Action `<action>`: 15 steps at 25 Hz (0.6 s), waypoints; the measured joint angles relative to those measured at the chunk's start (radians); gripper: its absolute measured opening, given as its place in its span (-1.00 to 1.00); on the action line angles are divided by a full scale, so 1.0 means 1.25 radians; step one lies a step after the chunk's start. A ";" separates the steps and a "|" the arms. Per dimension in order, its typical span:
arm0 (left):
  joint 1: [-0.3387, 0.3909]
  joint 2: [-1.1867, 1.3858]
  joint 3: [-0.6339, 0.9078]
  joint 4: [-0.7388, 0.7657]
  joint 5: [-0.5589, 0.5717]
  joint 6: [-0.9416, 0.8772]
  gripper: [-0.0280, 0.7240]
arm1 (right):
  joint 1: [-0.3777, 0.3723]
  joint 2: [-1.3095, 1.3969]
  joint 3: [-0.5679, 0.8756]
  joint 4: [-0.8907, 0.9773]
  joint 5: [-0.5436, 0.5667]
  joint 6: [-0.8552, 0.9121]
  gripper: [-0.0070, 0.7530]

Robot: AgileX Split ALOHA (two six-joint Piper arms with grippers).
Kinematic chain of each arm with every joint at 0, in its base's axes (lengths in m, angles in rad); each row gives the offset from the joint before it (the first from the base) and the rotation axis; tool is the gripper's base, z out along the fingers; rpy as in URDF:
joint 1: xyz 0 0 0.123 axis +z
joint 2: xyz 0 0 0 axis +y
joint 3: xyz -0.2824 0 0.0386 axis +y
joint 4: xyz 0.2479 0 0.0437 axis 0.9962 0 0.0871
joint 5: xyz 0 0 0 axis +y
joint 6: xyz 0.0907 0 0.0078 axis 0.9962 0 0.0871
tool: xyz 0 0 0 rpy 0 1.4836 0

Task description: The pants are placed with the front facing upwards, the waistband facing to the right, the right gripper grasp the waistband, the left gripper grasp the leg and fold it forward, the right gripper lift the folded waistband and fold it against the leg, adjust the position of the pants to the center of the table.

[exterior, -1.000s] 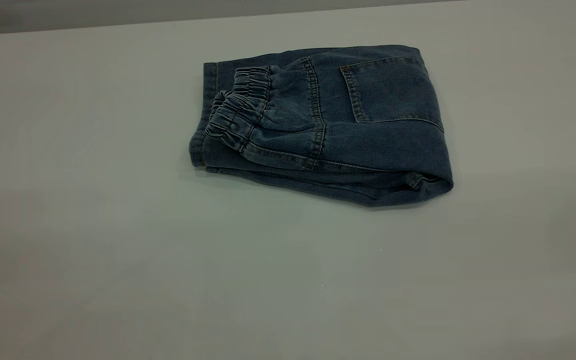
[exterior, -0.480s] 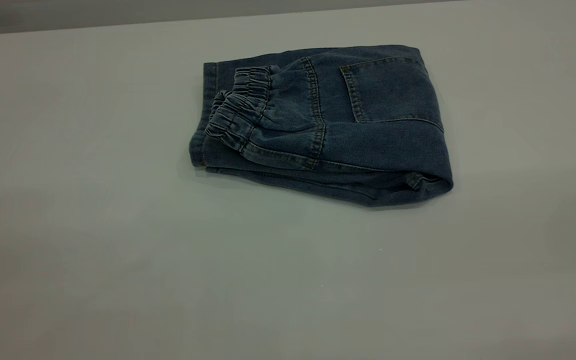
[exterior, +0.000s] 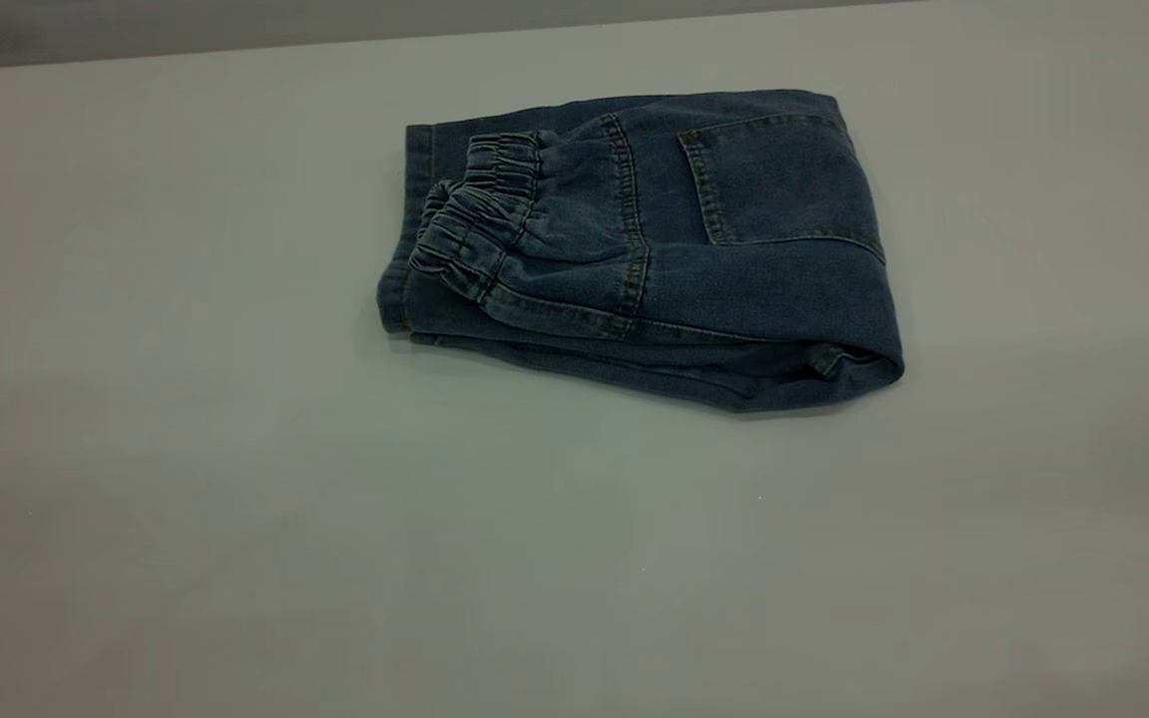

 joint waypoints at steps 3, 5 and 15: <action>0.000 0.000 0.000 0.000 0.001 -0.001 0.34 | 0.001 0.000 0.000 -0.015 0.000 0.038 0.48; 0.000 0.000 0.000 0.000 0.001 -0.001 0.34 | 0.001 0.000 0.000 0.003 0.000 0.036 0.48; 0.000 0.000 0.000 -0.001 0.001 -0.001 0.34 | 0.001 0.000 0.000 0.049 0.001 -0.050 0.48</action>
